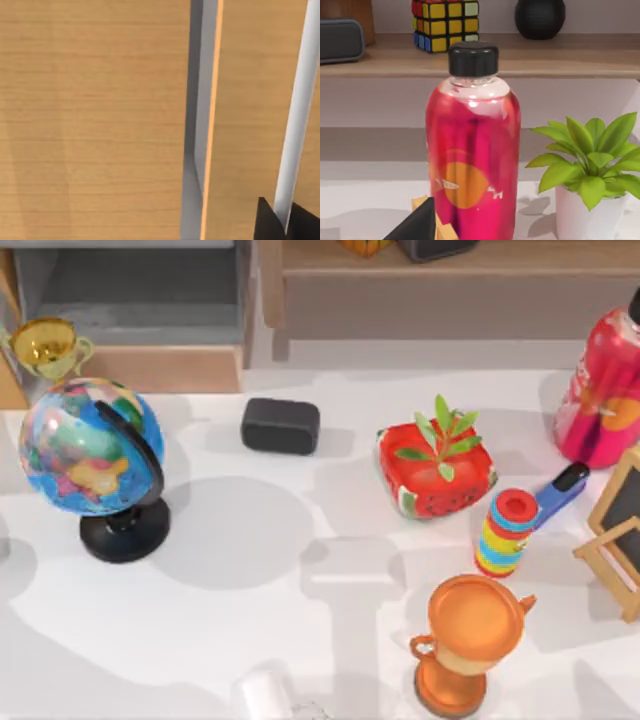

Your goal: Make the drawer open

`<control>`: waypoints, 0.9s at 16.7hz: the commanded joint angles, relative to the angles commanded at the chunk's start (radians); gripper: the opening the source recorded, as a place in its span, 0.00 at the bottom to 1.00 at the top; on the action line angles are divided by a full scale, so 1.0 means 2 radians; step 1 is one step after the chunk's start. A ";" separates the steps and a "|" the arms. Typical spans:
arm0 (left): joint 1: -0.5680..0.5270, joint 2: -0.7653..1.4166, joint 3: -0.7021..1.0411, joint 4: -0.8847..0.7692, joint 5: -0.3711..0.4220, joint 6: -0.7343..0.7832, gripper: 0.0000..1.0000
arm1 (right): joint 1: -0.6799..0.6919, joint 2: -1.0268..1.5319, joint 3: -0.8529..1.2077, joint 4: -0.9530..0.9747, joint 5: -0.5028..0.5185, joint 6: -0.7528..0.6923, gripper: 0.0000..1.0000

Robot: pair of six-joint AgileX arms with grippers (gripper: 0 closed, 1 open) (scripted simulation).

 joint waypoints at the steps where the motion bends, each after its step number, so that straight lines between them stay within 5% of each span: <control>1: 0.000 -0.001 -0.001 0.001 0.000 0.000 0.00 | 0.000 0.000 0.000 0.000 0.000 0.000 1.00; 15: 0.046 -0.050 -0.121 0.066 0.045 0.002 0.00 | 0.000 0.000 0.000 0.000 0.000 0.000 1.00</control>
